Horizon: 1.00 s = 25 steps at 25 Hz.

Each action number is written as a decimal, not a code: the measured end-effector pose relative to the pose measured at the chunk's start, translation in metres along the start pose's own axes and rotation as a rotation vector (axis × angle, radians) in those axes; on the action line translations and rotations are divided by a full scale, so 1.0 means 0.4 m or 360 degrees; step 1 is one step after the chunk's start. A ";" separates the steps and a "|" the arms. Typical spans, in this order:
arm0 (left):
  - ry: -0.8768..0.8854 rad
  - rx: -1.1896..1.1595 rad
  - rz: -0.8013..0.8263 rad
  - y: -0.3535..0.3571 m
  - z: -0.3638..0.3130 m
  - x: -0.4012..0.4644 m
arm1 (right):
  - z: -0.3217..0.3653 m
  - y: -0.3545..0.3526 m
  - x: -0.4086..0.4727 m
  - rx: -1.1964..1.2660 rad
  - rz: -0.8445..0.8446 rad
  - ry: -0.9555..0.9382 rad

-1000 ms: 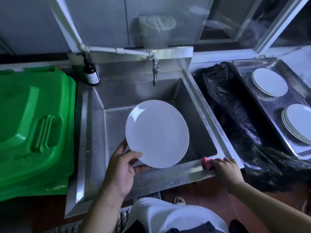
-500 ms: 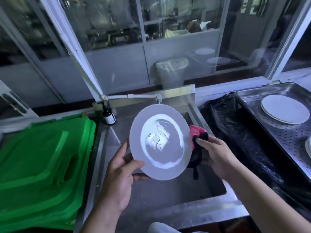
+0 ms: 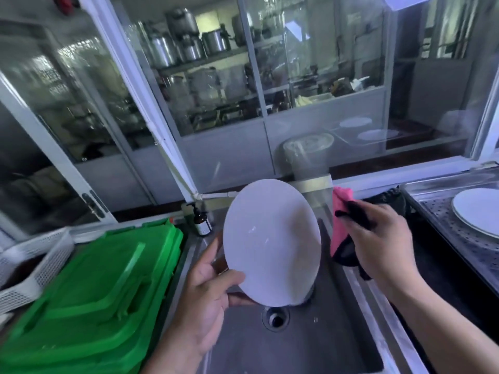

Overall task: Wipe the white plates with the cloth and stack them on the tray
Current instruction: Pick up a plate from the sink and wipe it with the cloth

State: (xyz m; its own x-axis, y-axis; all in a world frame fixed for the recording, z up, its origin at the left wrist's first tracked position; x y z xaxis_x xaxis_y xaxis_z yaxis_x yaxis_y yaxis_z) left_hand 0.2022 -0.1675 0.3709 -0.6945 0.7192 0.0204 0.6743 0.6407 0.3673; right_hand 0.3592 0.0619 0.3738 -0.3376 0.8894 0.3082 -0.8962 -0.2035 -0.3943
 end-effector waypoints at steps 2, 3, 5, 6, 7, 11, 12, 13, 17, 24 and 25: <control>0.0064 0.0071 0.0052 0.064 -0.004 -0.014 | 0.081 -0.025 0.026 -0.0039 -0.0044 -0.0199; 0.0091 0.0095 0.0096 0.100 -0.007 -0.023 | 0.120 -0.025 0.032 -0.0030 -0.0033 -0.0244; 0.0132 0.0134 0.0164 0.161 -0.016 -0.036 | 0.187 -0.010 0.033 0.0107 -0.0018 -0.0341; 0.0148 0.0146 0.0173 0.180 -0.022 -0.041 | 0.219 0.001 0.026 0.0202 0.0012 -0.0407; 0.0162 0.0148 0.0164 0.192 -0.031 -0.045 | 0.253 0.012 0.016 0.0268 0.0072 -0.0495; 0.0251 0.0110 0.0038 0.191 -0.087 -0.071 | 0.356 0.043 -0.052 0.0392 0.0508 -0.0889; 0.0285 0.0104 0.0008 0.187 -0.102 -0.080 | 0.364 0.047 -0.074 0.0423 0.0615 -0.0936; 0.0324 0.0098 -0.0013 0.182 -0.117 -0.090 | 0.367 0.049 -0.097 0.0466 0.0720 -0.0962; 0.0436 -0.0007 -0.0090 0.155 -0.167 -0.125 | 0.355 0.048 -0.172 0.0703 0.1094 -0.0960; 0.0307 -0.0139 -0.0154 0.149 -0.135 -0.140 | 0.288 0.051 -0.206 0.0554 0.1178 -0.1064; 0.0286 -0.0147 -0.0189 0.144 -0.121 -0.139 | 0.274 0.052 -0.209 0.0465 0.1152 -0.1099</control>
State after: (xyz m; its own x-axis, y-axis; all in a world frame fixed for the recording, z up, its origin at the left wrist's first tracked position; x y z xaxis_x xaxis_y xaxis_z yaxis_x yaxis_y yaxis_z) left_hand 0.2673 -0.1837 0.4360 -0.8067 0.5756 0.1343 0.5651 0.6846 0.4604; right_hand 0.3371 -0.0614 0.4346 -0.8309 0.1062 0.5462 -0.4176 -0.7678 -0.4859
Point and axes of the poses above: each hand's wrist, its own x-axis towards the middle knuckle, its own y-axis out of the palm, z = x × y, the point moved 6 cm from there along x, towards the middle knuckle, and after that the axes turned 10 degrees about -x, right-handed, at the moved point
